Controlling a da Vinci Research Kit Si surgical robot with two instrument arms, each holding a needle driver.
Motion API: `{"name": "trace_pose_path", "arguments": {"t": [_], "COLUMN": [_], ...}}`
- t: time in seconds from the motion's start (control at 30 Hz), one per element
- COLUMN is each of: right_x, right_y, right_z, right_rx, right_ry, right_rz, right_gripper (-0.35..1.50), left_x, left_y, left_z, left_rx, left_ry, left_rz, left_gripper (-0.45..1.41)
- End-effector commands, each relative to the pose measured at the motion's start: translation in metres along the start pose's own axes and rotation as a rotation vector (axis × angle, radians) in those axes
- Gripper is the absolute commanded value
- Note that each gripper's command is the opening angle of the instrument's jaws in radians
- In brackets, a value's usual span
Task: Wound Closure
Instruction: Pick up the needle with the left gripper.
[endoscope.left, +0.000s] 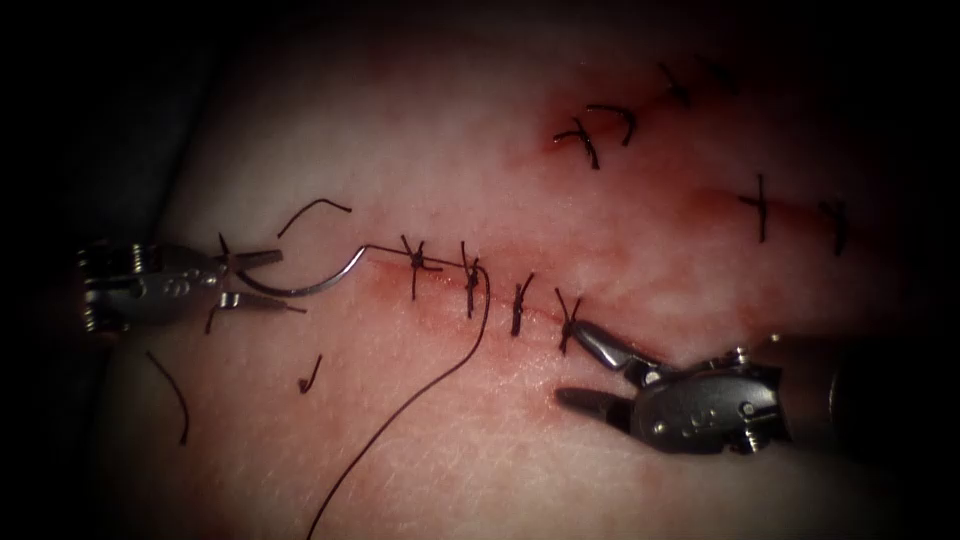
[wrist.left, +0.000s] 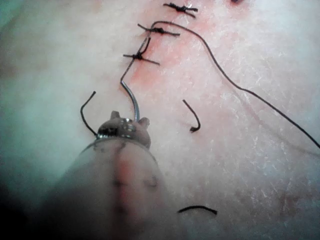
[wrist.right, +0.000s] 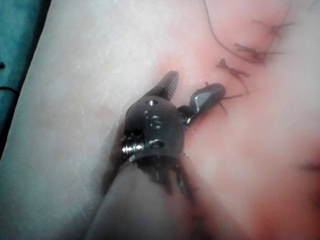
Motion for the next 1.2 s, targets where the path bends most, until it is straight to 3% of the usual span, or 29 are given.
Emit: {"name": "trace_pose_path", "arguments": {"t": [0.03, 0.67, 0.8, 0.93, 1.2], "right_x": [-0.0001, -0.0001, -0.0001, 0.0001, 0.0005], "right_y": [-0.0009, -0.0009, -0.0010, -0.0010, -0.0009], "right_z": [0.0006, 0.0007, 0.0006, 0.0005, 0.0001], "right_rx": [0.001, -0.001, -0.001, -0.001, 0.002], "right_ry": [0.002, -0.001, -0.001, -0.001, 0.000], "right_rz": [0.001, 0.001, 0.001, 0.000, 0.014], "right_gripper": [1.28, 1.28, 1.28, 1.28, 1.20], "left_x": [-0.0002, -0.0024, -0.0028, -0.0030, -0.0020], "left_y": [-0.0001, -0.0002, -0.0008, -0.0012, -0.0009], "left_z": [0.0011, 0.0038, 0.0043, 0.0046, 0.0036], "left_rx": [-0.007, -0.076, -0.075, -0.074, -0.076], "left_ry": [-0.004, -0.085, -0.084, -0.083, -0.090], "left_rz": [0.006, 0.056, 0.039, 0.015, -0.021], "left_gripper": [0.05, 0.00, -0.11, -0.45, -0.45]}}
